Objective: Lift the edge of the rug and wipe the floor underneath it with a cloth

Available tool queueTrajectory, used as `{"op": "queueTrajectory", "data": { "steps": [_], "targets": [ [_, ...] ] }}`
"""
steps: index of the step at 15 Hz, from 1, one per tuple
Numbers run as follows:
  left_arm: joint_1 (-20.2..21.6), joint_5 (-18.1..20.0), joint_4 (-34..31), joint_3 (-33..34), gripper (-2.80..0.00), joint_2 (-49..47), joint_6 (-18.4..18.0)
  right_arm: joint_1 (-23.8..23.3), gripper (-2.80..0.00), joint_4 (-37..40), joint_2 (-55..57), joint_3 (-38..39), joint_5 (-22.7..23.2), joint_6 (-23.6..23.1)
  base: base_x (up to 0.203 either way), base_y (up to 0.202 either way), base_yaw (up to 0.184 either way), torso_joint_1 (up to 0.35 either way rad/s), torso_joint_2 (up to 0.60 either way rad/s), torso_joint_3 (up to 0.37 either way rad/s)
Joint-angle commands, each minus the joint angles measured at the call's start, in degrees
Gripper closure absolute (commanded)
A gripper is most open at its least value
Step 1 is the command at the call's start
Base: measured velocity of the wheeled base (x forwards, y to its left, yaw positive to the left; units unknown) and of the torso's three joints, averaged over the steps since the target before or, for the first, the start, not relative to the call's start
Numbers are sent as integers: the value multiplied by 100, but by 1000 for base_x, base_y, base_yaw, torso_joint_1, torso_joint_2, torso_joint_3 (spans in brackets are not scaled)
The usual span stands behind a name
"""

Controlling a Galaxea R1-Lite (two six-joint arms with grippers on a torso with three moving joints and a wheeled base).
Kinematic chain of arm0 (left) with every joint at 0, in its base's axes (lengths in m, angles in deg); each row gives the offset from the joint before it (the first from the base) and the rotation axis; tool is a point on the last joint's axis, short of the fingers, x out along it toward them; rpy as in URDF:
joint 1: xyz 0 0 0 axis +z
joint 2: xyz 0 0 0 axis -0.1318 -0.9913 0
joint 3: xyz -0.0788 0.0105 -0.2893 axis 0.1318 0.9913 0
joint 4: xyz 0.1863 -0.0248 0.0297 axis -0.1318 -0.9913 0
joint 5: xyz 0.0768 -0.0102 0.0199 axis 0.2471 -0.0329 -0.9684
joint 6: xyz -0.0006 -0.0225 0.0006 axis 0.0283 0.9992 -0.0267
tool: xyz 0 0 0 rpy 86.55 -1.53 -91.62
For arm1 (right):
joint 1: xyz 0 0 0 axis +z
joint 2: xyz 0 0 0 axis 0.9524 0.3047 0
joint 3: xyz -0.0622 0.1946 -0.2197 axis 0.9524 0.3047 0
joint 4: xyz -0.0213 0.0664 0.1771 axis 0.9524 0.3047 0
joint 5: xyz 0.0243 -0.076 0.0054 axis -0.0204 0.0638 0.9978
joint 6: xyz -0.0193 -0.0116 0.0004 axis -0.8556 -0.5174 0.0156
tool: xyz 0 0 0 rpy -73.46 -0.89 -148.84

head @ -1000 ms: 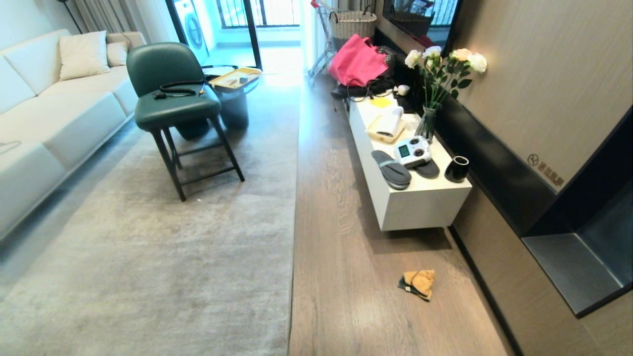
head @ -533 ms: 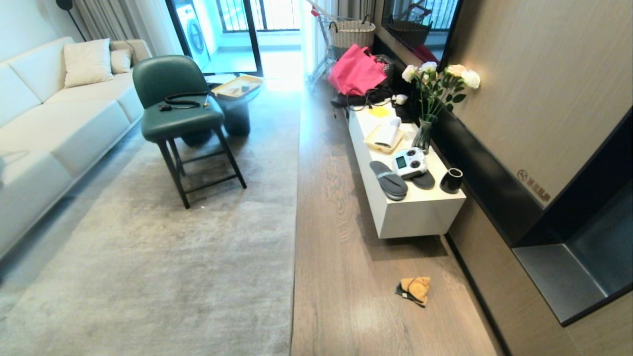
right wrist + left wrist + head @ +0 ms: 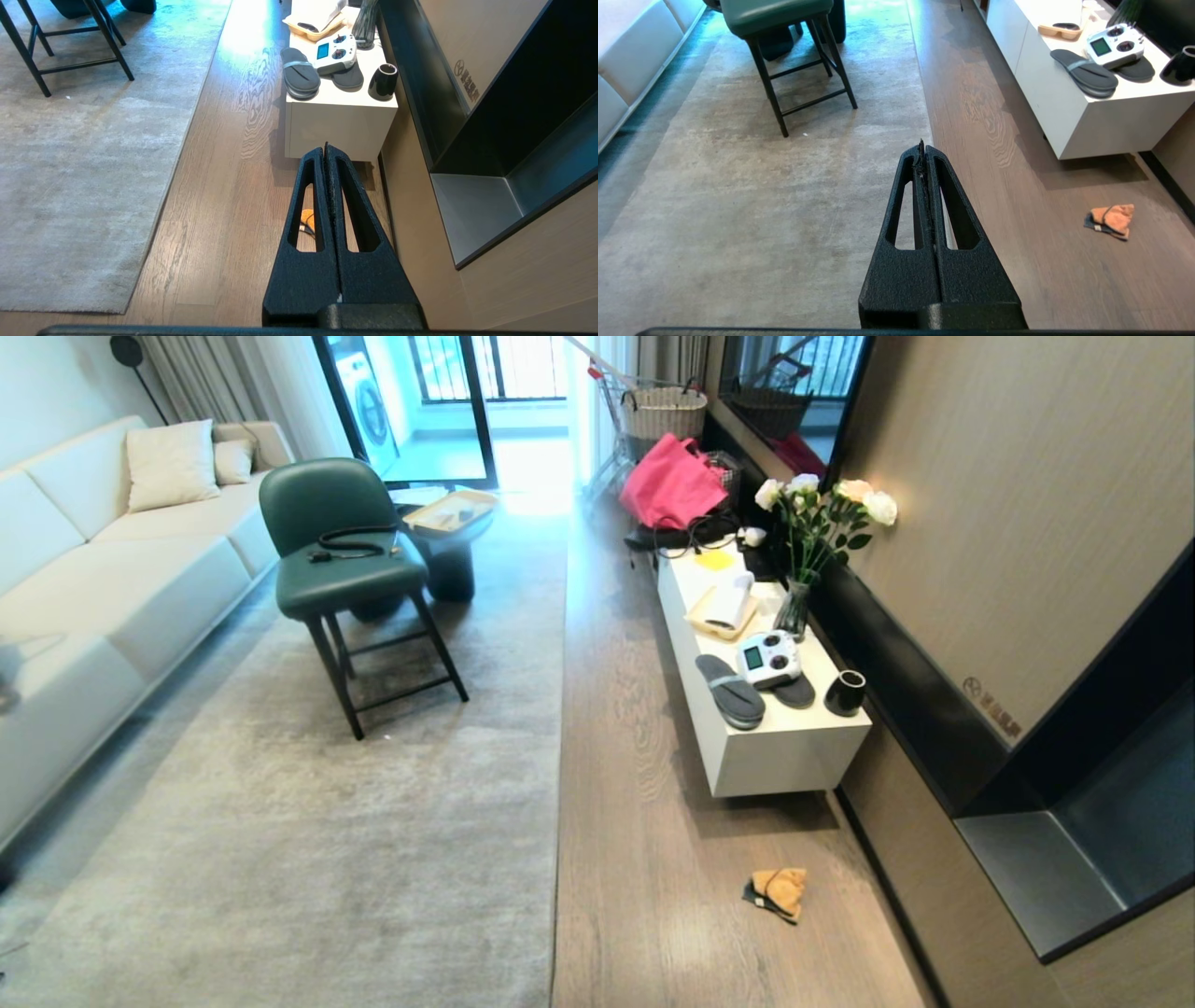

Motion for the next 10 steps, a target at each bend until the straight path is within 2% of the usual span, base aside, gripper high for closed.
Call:
{"op": "queueTrajectory", "data": {
  "steps": [1,10],
  "targets": [
    [1,-1,1,0,0,0,-1,2,0,3,7,0,3,-5,0,0,0,154,-346,-194],
    [1,-1,1,0,0,0,-1,2,0,3,7,0,3,-4,0,0,0,148,-337,-190]
  ]
}}
